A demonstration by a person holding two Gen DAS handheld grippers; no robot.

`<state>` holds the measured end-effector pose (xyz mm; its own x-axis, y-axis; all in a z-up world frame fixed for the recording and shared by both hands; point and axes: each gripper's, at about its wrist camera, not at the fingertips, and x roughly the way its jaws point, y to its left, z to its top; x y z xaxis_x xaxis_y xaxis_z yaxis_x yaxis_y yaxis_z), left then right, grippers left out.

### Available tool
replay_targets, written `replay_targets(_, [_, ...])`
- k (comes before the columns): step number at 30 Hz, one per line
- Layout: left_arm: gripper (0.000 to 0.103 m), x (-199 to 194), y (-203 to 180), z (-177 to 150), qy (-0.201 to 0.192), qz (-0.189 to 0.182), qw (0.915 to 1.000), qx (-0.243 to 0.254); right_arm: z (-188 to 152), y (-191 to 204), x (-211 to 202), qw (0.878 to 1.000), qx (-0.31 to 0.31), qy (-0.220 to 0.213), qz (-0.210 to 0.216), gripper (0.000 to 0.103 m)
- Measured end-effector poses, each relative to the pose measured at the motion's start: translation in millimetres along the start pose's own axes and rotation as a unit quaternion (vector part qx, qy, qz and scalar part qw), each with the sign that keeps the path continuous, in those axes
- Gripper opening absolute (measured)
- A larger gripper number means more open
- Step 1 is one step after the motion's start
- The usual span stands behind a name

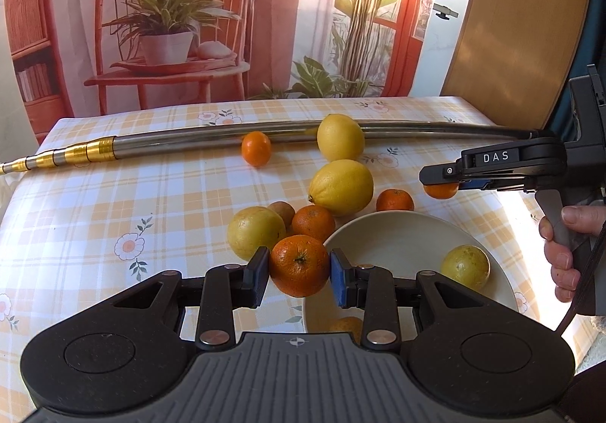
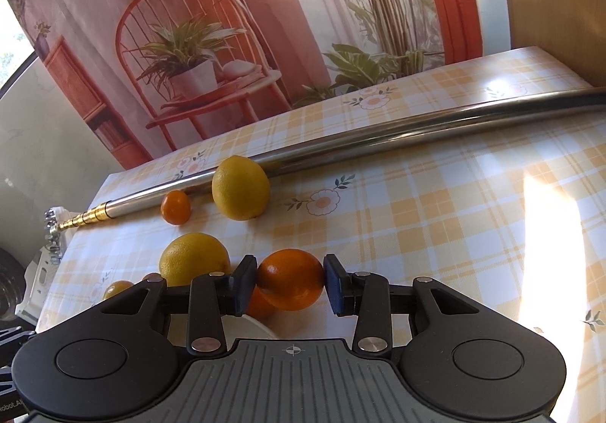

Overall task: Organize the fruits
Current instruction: 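Grasp another orange with the right tool while the left tool carries its orange, then lower both held oranges toward the white bowl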

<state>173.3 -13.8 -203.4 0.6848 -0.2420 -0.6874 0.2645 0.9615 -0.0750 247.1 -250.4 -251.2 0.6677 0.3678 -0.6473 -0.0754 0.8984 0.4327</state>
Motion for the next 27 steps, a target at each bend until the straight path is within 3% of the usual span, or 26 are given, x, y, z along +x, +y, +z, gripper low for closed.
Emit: replay_targets(27, [0.036,-27,-29,-28,0.01,-0.012,0.9996,0.023,-47,34,-69,0.995,-0.099,-0.014,0.015,0.035])
